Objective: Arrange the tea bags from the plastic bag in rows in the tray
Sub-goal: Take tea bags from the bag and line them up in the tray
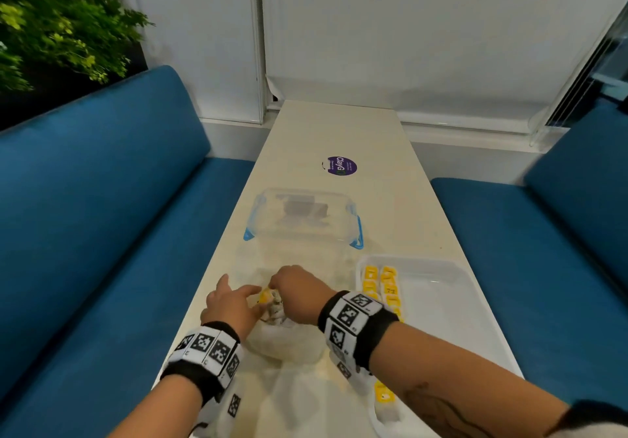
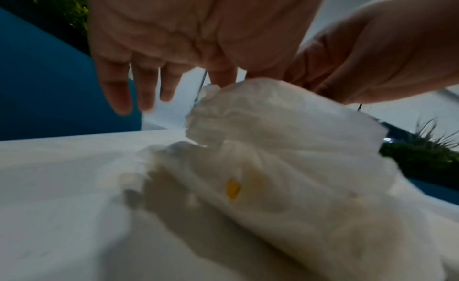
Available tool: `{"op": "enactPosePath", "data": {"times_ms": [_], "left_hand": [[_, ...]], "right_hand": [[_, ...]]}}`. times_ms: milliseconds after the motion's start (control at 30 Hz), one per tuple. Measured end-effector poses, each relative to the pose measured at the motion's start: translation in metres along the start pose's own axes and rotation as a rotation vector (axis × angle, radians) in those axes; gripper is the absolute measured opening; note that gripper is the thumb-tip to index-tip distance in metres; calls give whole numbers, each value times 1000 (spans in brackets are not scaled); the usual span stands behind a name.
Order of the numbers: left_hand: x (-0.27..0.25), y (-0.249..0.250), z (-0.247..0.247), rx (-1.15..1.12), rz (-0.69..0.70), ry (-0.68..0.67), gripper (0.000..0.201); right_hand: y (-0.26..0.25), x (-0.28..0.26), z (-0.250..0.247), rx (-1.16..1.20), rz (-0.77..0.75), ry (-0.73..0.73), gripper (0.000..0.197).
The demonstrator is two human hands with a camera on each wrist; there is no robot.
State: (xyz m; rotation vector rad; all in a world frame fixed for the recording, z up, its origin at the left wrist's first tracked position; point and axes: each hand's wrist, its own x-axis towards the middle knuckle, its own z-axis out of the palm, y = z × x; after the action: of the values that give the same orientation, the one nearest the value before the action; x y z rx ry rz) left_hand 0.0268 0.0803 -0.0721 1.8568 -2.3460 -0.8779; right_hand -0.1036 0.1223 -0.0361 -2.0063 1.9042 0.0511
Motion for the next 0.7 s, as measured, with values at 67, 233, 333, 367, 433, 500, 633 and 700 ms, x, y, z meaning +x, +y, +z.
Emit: {"op": "enactPosePath", "data": {"times_ms": [67, 233, 333, 367, 433, 500, 633, 700], "left_hand": [[4, -5, 0, 6, 14, -96, 47], [-2, -5, 2, -18, 125, -50, 50], [-6, -5, 6, -63, 197, 47, 51], [-7, -6, 7, -78, 205, 53, 53], [-10, -7, 6, -95, 199, 57, 55], [-12, -9, 4, -104, 191, 69, 55], [-14, -13, 3, -127, 177, 68, 57], [-13, -15, 4, -132, 167, 61, 59]], "right_hand": [[-6, 10, 7, -36, 37, -59, 27], [-12, 21, 20, -135, 137, -238, 33], [-10, 21, 32, -141, 221, -222, 50], [-10, 22, 37, -167, 225, -214, 50], [-9, 25, 45, -193, 217, -223, 47], [-9, 26, 45, -180, 209, -251, 41], [-10, 25, 37, -130, 162, -253, 36], [-10, 24, 35, -85, 121, -196, 36]]}}
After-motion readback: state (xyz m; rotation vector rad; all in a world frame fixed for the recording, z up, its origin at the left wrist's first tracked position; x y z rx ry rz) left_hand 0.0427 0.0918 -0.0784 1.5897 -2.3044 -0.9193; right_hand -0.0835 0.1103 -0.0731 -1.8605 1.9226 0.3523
